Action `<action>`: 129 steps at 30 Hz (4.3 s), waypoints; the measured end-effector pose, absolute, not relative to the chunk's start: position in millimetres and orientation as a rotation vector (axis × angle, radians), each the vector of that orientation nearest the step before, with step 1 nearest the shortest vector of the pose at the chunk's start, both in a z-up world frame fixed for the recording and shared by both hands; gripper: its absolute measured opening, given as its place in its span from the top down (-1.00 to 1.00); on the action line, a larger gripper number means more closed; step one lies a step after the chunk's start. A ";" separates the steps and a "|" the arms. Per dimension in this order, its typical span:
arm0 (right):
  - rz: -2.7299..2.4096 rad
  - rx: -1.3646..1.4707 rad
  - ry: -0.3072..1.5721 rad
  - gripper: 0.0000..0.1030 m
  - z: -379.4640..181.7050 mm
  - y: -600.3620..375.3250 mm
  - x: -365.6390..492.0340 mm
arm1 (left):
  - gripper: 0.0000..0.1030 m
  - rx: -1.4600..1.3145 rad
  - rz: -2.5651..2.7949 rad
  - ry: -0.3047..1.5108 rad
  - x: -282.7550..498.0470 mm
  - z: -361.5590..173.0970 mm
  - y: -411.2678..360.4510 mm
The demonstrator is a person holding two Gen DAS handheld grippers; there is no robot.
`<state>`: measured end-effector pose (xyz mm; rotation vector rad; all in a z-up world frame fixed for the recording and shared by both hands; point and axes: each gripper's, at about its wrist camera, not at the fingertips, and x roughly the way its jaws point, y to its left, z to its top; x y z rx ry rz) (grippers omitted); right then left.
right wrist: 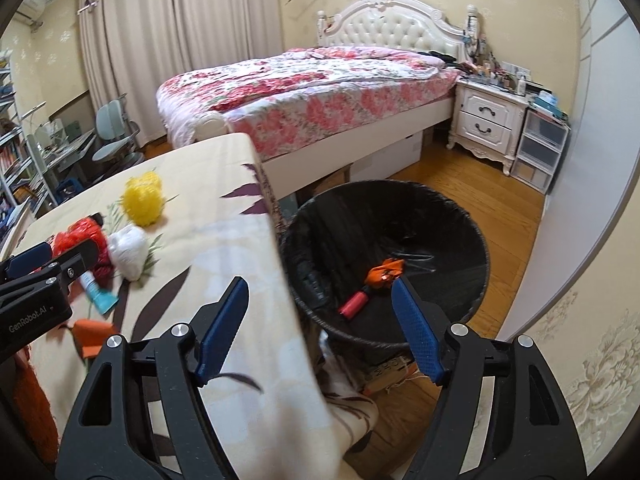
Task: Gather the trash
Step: 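Grasp the orange paper with the right tool while the left tool reaches the red mesh bag, then lift the red mesh bag with the left tool while the right tool carries the orange paper to the bin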
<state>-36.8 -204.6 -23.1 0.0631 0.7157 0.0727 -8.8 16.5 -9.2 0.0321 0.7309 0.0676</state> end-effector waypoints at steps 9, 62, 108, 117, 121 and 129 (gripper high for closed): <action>0.191 0.036 0.728 -0.41 -20.3 -158.4 -55.0 | -0.61 0.008 0.157 0.735 -46.7 -12.9 66.9; 0.282 -0.052 0.815 -0.11 -36.1 -106.0 -33.2 | -0.62 -0.070 0.250 0.805 -35.7 -43.2 120.9; 0.144 -0.005 0.717 -0.11 -1.9 -172.3 -20.4 | -0.11 -0.048 0.022 0.692 -26.3 0.7 48.0; 0.018 0.024 0.700 -0.11 -4.6 -224.6 8.4 | -0.11 -0.015 -0.074 0.679 16.3 -0.3 -10.0; -0.021 0.042 0.700 -0.11 -8.3 -246.2 19.2 | -0.11 -0.001 -0.100 0.679 33.9 -3.6 -31.9; -0.067 0.065 0.705 -0.11 -18.8 -271.2 37.0 | -0.11 0.042 -0.141 0.689 62.9 -11.2 -71.9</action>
